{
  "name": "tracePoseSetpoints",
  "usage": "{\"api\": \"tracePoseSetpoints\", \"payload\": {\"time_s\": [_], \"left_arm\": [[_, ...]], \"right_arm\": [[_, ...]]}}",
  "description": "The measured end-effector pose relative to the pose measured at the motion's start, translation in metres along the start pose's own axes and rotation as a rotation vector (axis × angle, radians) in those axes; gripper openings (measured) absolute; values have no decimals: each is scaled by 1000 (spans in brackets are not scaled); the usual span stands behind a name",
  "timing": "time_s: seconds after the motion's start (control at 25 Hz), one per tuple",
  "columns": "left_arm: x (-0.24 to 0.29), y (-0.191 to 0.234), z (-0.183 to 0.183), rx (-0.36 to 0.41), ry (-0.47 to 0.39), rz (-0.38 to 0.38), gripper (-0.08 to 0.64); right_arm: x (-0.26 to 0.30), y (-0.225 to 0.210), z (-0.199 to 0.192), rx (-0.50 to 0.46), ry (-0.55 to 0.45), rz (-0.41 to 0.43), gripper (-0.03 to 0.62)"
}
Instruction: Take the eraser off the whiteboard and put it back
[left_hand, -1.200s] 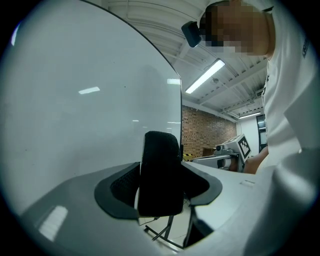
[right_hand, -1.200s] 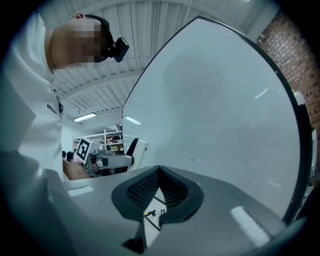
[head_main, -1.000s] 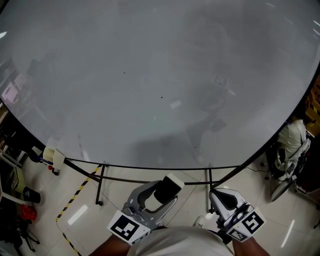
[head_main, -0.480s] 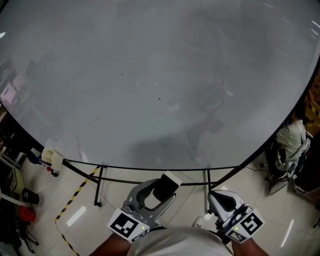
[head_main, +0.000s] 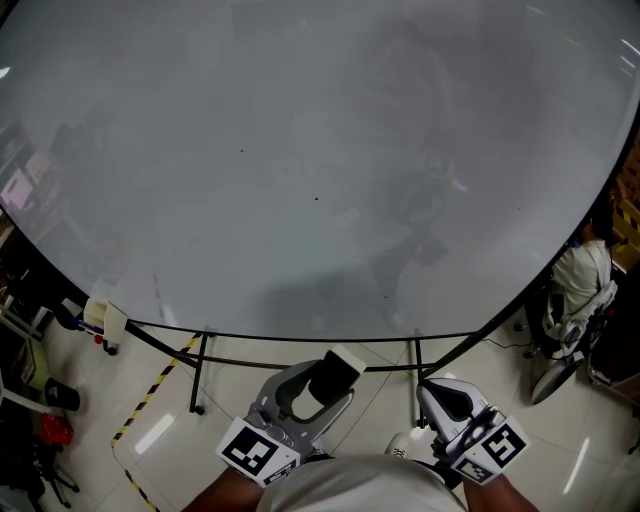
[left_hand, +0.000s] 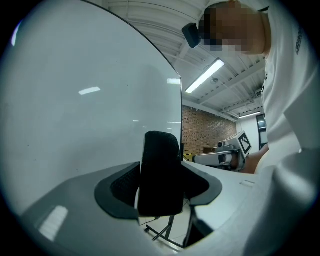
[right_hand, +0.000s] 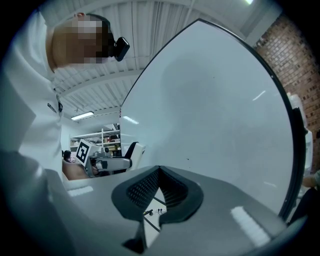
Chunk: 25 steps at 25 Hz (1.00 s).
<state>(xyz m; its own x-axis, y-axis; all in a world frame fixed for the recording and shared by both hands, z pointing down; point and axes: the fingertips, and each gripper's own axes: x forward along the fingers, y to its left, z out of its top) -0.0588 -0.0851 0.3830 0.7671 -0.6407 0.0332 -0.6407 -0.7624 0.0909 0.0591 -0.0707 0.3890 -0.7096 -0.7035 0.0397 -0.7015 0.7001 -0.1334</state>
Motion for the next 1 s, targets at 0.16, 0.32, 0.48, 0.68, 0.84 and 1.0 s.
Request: {"api": "tracePoseSetpoints", "payload": {"time_s": [0.16,0.32,0.48,0.68,0.84,1.0], "left_arm": [[0,-5,6,16,-21,-3,272],[2,-8,0,48,-5,-5,272],[3,-9,-3,72,15,1,272],[2,-4,-3,135,20,35,272],[3,1,2,228,33,62,272],[7,1,1,337,85,78,272]], "right_arm": [[0,-1,-2,2,5,-4,2],[0,-2,-4,5,7,-4,2],[1,-1,-4,2,13,4,2],[-1,-1,-6,4,12,4,2],[-3,-2,-7,6,14,-1,2],[-7,-7,-7,7,10,-18,2]]}}
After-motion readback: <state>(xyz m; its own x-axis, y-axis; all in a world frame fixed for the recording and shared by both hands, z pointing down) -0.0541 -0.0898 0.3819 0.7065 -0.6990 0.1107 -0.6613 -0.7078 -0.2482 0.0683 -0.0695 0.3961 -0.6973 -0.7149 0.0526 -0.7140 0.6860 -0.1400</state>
